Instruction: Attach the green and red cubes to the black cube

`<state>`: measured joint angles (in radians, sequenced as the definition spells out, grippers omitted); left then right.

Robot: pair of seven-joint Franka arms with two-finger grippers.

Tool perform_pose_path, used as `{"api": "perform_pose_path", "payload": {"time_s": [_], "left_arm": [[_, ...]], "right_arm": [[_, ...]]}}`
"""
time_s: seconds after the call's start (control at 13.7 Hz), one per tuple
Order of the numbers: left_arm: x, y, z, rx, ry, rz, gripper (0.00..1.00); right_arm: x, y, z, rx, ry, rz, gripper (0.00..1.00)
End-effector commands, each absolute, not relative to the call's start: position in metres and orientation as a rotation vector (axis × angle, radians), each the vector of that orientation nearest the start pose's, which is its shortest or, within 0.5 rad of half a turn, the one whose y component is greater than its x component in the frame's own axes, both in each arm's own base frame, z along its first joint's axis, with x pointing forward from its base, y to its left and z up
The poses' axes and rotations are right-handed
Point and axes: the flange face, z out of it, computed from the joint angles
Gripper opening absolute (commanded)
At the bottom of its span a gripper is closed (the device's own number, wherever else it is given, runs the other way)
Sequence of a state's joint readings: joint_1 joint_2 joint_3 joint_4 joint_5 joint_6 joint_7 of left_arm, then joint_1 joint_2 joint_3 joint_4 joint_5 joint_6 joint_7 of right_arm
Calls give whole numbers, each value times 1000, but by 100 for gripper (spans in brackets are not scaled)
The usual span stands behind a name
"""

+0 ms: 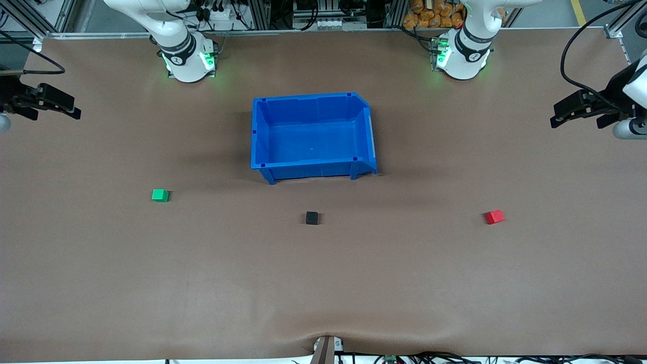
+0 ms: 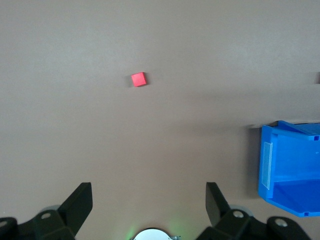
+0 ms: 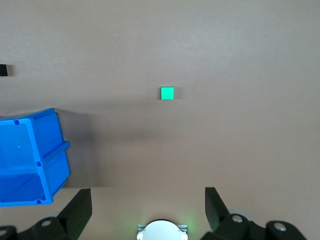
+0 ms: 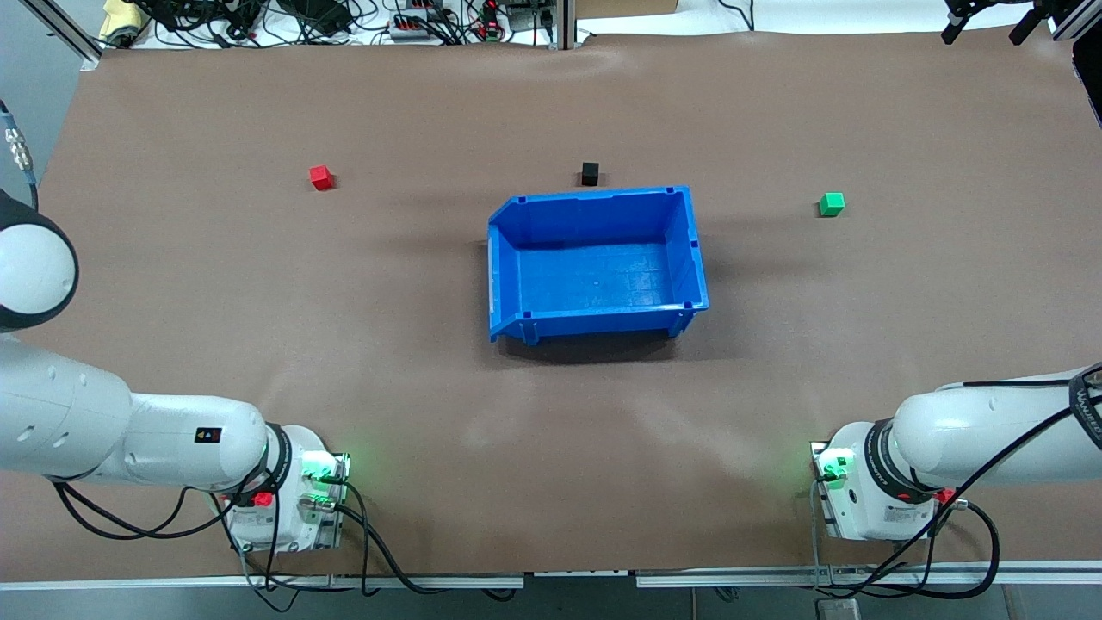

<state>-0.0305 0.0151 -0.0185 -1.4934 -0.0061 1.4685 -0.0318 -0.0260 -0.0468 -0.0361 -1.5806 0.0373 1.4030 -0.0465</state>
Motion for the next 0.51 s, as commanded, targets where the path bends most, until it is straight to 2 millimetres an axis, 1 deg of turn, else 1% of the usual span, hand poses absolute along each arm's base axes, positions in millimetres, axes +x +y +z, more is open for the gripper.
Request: {"api": "perform_pose_path", "payload": {"time_s": [0.0, 0.15, 0.29, 0.44], "left_arm": [[549, -22, 644, -3130, 27, 79, 100], [549, -22, 644, -3130, 27, 86, 100], [549, -16, 644, -3129, 13, 84, 100], [549, -16, 641, -3130, 13, 93, 100]], "right_arm": [[518, -31, 631, -3101, 15, 197, 100], [518, -30, 631, -3101, 13, 197, 100], [519, -27, 631, -3102, 6, 195, 100], [519, -27, 631, -3102, 3, 191, 100]]}}
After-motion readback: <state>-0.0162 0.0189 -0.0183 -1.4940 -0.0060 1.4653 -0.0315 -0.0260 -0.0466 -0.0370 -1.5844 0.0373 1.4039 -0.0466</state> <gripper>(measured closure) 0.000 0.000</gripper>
